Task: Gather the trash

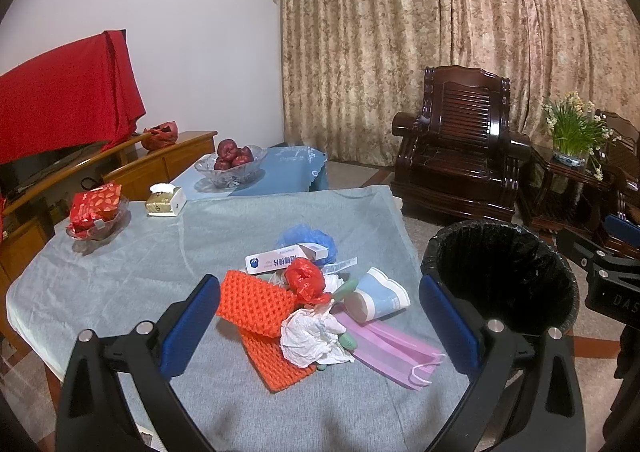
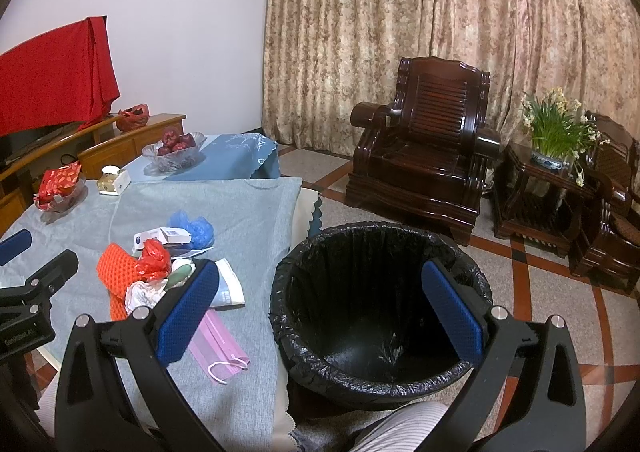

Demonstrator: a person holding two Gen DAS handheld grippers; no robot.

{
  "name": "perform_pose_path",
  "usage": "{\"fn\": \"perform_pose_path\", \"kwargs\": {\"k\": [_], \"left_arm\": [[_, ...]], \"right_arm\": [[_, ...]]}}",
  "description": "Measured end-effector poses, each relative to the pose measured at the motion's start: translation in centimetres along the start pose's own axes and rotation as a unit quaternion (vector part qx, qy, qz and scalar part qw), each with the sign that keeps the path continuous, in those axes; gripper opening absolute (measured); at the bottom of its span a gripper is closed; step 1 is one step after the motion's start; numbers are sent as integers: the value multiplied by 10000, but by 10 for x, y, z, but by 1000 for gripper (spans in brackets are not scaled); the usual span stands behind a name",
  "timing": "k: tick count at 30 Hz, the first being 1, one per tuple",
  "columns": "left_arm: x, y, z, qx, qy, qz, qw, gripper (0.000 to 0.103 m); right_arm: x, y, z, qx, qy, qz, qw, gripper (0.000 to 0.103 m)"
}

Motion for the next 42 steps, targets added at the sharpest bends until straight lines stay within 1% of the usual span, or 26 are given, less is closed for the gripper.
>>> {"fn": "perform_pose_path", "kwargs": {"k": [42], "left_arm": [[1,0,0,-8,-5,8,10000,97]], "right_arm": [[2,0,2,-7,-1,6,10000,98]]}}
Point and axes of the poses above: each gripper's, at about its wrist camera, not at the fingertips, and y roughly the way its jaws point, x to its right, z to its top, the point moved 8 cm from there along y, roughly the way its jaws point, and after that the axes turned 3 degrees about -z, right-handed, at the moved point
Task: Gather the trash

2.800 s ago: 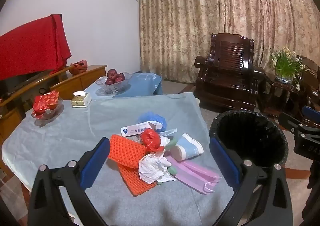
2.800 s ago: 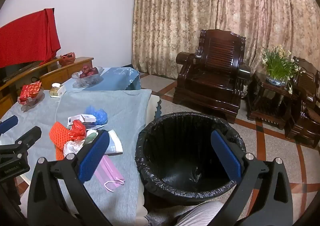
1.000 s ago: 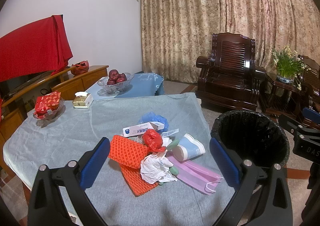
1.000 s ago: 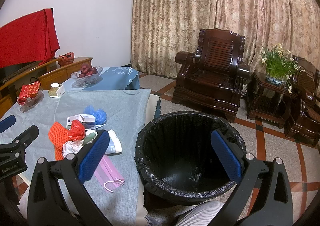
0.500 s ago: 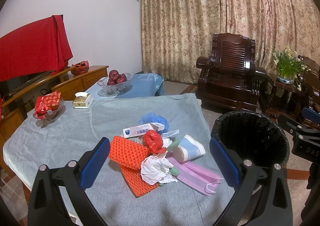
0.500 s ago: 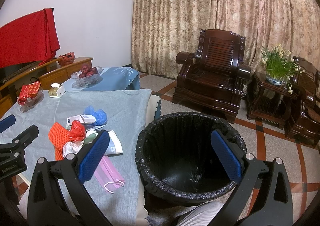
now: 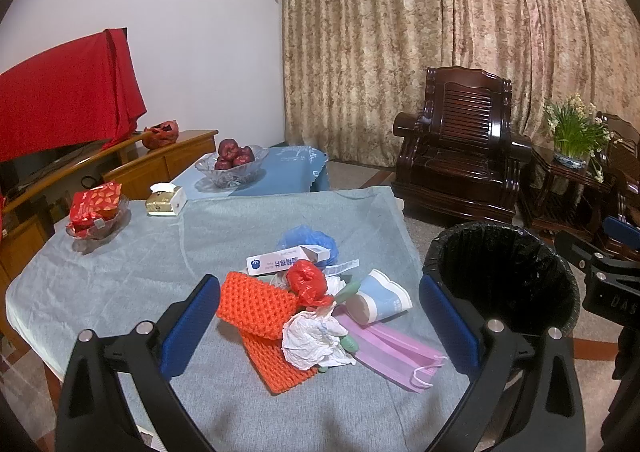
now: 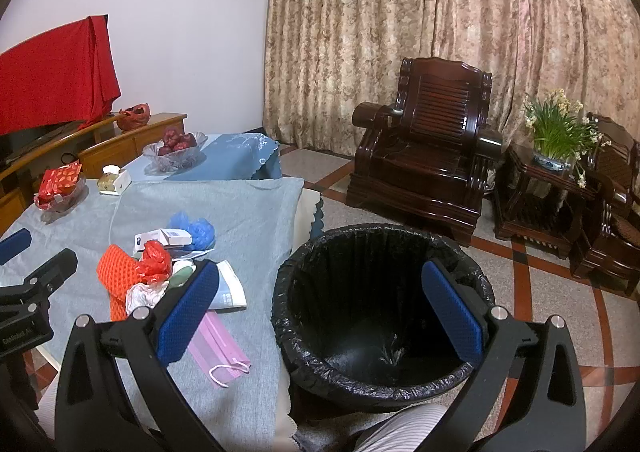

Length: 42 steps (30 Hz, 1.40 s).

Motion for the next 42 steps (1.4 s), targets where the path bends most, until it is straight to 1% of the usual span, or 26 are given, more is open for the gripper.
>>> {"fn": "perform_pose_path", "kwargs": {"k": [6,13,17,22,25,26,29,31,33,35,38,39,42], "left_arm": [[-6,2,0,-27,-9,-10,10000,97],[-10,2,0,7,-39,-2,10000,97],[-34,9,-6,146,-100,227,9996,97],[-73,21,-15,66,-306,522,9981,97],[-94,31,-26,-26,-346,718,9968,97],[-100,38,-32,-110,-362,779,9962,97],[-107,54,-46,-359,-381,755,9958,97],[-109,66,-53,-526,-379,705,9954,97],[-110,80,-58,-662,-377,652,9950,97],[-111,94,-61,-765,-373,588,9946,94],[-113,114,-65,-947,-380,435,9938,89],[-113,122,-68,-1036,-366,382,9932,88],[-112,138,-73,-1194,-327,280,9919,87]], "right_arm": [[-1,5,-5,-14,-11,26,10000,98],[-15,13,0,-13,-19,139,9999,98],[-33,22,-2,-44,-109,314,9994,98],[-63,42,-10,-155,-290,558,9979,98],[-81,56,-16,-255,-388,699,9965,98],[-88,61,-20,-291,-414,767,9958,98],[-106,75,-26,-378,-424,965,9937,98],[-115,84,-29,-480,-436,1037,9925,96],[-121,91,-31,-543,-481,1051,9918,87],[-125,98,-33,-612,-503,1079,9910,80],[-128,112,-36,-747,-486,1041,9906,79],[-128,116,-37,-796,-484,1036,9902,77],[-131,123,-38,-860,-562,1025,9894,76]]}}
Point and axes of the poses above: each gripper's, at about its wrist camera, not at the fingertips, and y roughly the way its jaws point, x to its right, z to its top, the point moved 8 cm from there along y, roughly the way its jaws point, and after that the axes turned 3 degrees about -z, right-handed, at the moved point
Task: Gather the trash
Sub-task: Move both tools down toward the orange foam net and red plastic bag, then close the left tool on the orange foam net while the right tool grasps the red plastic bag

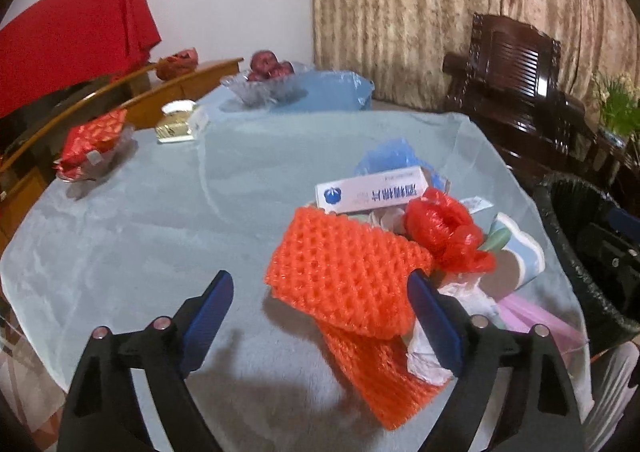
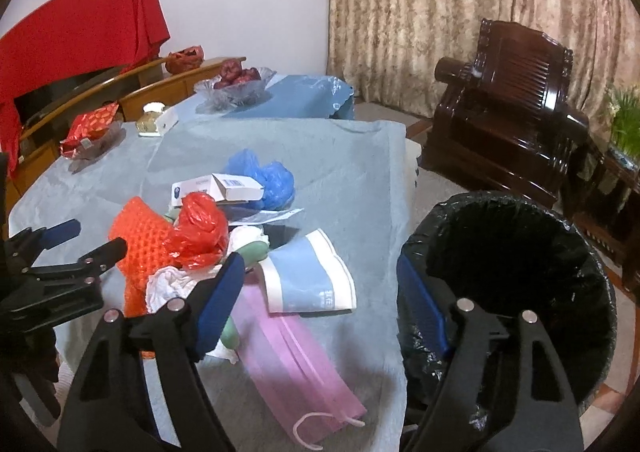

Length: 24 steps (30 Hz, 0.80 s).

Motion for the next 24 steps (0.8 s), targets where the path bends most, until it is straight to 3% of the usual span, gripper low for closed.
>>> {"fn": "perform_pose_path", "kwargs": {"k": [4,6,8,12,14,20,24], "left_arm": [[-1,17,-2,-201,-40,-172,9996,87],[-1,23,-5,-311,-91,-303,9990,78],[2,27,-7,-407,-88,-478,9980,55],[5,26,-6,-342,-5,-592,9977,30],[5,22,-3,-267,7,-656,9975,3],[-2,16,3,-152,-145,-742,9970,0],[-10,13,2,-128,-170,-709,9973,0]], "right_arm": [[-5,9,1,-39,-113,5,9999,75],[-10,14,2,-67,-160,89,9998,72],[-14,17,5,-69,-201,143,9997,70],[-29,21,11,-49,-299,299,9991,61],[-40,23,14,-45,-369,434,9984,56],[-75,32,23,-32,-605,806,9949,45],[-93,47,20,-178,-687,937,9931,45]]}}
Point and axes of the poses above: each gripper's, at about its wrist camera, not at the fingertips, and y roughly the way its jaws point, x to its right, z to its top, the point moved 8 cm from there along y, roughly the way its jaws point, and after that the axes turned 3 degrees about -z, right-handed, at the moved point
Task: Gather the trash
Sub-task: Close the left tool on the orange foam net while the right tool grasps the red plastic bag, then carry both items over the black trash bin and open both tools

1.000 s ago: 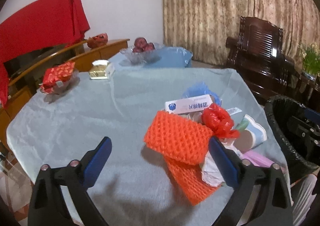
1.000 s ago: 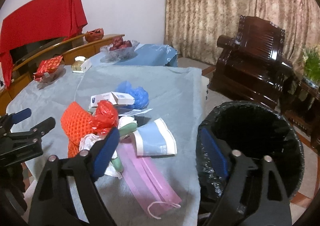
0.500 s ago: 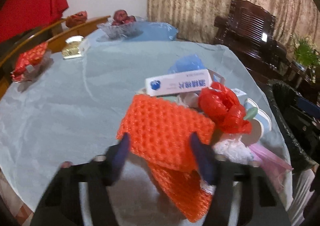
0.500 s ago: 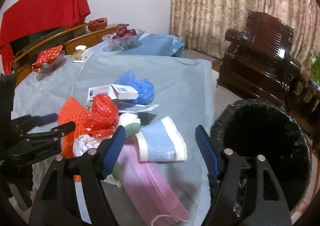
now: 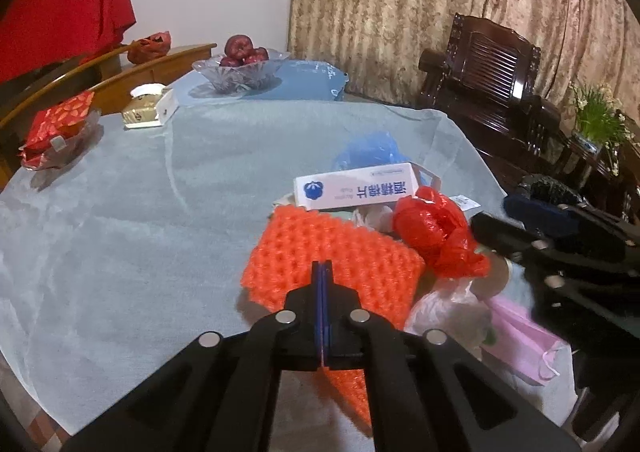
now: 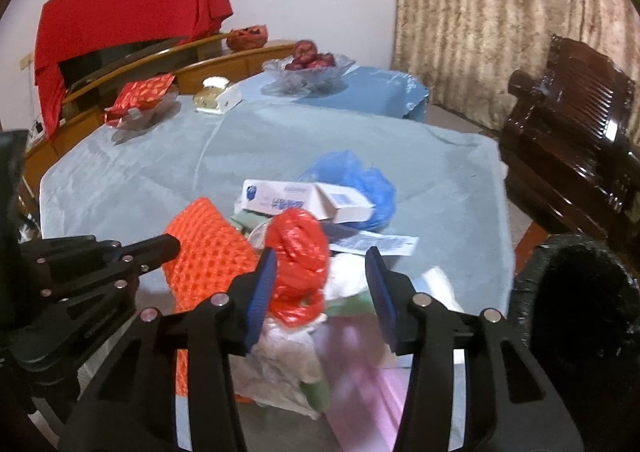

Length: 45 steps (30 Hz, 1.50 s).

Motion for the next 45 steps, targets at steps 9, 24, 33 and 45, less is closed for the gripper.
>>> {"fn": "perform_pose_path", "kwargs": {"k": [9,24,33,45], "left_arm": [[-12,0,-4,-53,-120,48,9999,62],[-3,33,-1,-353,-254,-380,9983,32],[7,-3,25,213,-57,-280,9994,20],[58,-55,70,782,346,-504,9951,20]], "right_arm": [[-11,22,-4,-256,29,376,9990,13],[15,-29,7,274,102,303,9991,10],[39,-59,13,555,310,184,9978,10],[91,-115,22,995,611,-259,9928,10]]}}
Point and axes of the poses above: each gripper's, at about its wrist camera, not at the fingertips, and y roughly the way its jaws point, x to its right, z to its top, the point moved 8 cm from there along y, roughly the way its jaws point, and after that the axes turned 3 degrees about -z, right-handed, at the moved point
